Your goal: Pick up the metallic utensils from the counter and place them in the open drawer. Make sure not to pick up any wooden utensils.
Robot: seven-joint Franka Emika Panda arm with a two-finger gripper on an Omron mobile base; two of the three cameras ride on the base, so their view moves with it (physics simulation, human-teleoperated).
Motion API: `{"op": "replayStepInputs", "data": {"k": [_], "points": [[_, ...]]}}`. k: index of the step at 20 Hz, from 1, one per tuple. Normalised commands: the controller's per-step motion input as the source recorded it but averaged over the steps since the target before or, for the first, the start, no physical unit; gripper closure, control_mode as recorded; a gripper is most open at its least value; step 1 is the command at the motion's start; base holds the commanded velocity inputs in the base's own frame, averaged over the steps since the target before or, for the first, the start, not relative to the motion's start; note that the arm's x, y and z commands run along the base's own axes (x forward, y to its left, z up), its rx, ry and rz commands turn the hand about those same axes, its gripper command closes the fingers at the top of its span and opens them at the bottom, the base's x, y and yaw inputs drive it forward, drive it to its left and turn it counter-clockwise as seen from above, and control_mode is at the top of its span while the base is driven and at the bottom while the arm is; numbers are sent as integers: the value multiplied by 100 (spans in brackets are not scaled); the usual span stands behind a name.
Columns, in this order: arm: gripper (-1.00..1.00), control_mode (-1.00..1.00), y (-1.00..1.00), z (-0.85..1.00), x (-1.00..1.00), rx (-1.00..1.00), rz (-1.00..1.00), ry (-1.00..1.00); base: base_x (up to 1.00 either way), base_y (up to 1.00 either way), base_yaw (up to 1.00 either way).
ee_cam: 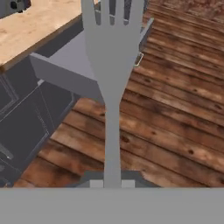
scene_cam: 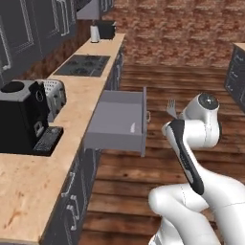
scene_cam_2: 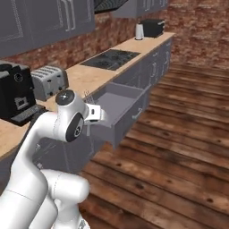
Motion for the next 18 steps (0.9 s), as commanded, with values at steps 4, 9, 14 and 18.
{"op": "replayStepInputs", "data": {"k": [4,9,14,18], "points": [[100,100,0,0,0,0,0,0,100,84,-5],[100,100,0,0,0,0,0,0,92,33,-2],[100,100,0,0,0,0,0,0,52,-23,0],[100,100,0,0,0,0,0,0,17,-25,0]]}}
